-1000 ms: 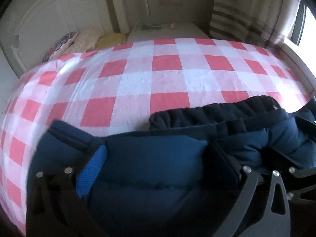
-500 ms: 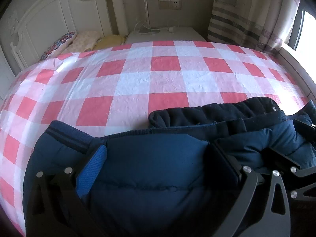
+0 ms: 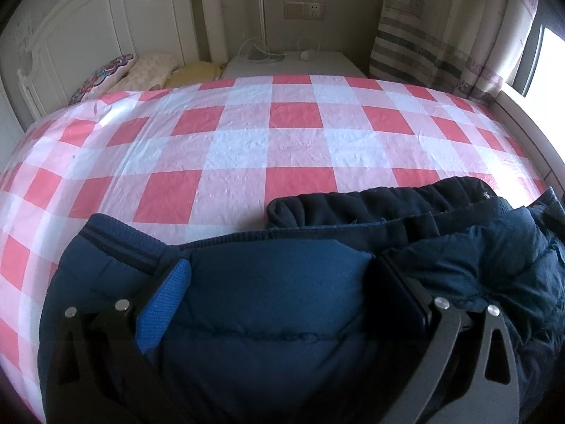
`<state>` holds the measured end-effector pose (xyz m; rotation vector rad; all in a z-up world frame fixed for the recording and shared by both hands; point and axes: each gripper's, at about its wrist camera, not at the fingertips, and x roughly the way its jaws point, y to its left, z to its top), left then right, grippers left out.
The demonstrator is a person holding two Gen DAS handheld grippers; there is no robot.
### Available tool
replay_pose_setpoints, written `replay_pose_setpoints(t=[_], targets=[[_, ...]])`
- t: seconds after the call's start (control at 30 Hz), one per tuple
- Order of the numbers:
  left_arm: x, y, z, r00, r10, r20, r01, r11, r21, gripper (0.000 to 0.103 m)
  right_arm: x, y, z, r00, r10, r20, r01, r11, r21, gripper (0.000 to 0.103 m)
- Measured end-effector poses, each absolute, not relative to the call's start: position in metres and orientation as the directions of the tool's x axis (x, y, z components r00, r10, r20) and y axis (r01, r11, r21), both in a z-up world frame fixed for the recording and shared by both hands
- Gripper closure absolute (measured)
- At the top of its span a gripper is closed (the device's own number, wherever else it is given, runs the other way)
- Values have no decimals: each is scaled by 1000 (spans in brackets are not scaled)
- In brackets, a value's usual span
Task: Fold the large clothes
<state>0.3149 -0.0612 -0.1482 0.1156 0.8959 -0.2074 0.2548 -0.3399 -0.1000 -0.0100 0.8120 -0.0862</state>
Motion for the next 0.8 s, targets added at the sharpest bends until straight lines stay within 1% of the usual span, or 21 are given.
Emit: replay_pose_setpoints(t=[0.07,0.1,0.13,0.17,0.27,0.33,0.43,0.5,0.53,0.57,0.6,0.73,0.8], targets=[[314,-60,-148,604,-149,-783,228,974,-9,2,261,-360,-128,630,-199,-751,134,980,-148,10],[315,-60,-148,604,-149,-783,227,974,-10,2,263,-379,-150,606,-138,-783,141,988,-65,4],[315,-62,-148,603,-144,-784,227,974,-5,2,261,-392,-154,617,-71,-784,156,987,33,4],[315,-62,-148,601,-142,-787,227,974,-2,2,258,-402,-152,634,-45,-772,175,981,87,4],[314,-60,-140,575,-117,-810,241,970,32,2,259,-396,-153,630,-80,-772,171,985,38,4],[308,-49,-122,607,-129,-784,247,969,32,2,259,-394,-154,631,-100,-769,171,985,13,4],[311,-18,-106,659,-94,-746,185,982,40,2,257,-398,-154,642,-85,-762,174,984,37,4],[325,7,-120,636,-63,-770,140,990,35,2,255,-399,-154,647,-83,-758,175,984,41,4],[336,21,-139,577,-57,-815,112,994,9,2,255,-396,-154,646,-85,-758,176,984,40,4],[342,30,-150,529,-106,-842,96,993,-65,2,255,-396,-154,646,-85,-759,176,984,40,4],[341,36,-148,550,-125,-826,77,992,-99,2,255,-397,-154,646,-83,-759,176,983,42,4],[331,13,-146,610,13,-792,82,994,79,2,254,-397,-154,648,-82,-757,177,983,46,4],[330,12,-145,619,24,-785,79,993,93,2,256,-395,-152,635,-91,-767,181,983,34,4]])
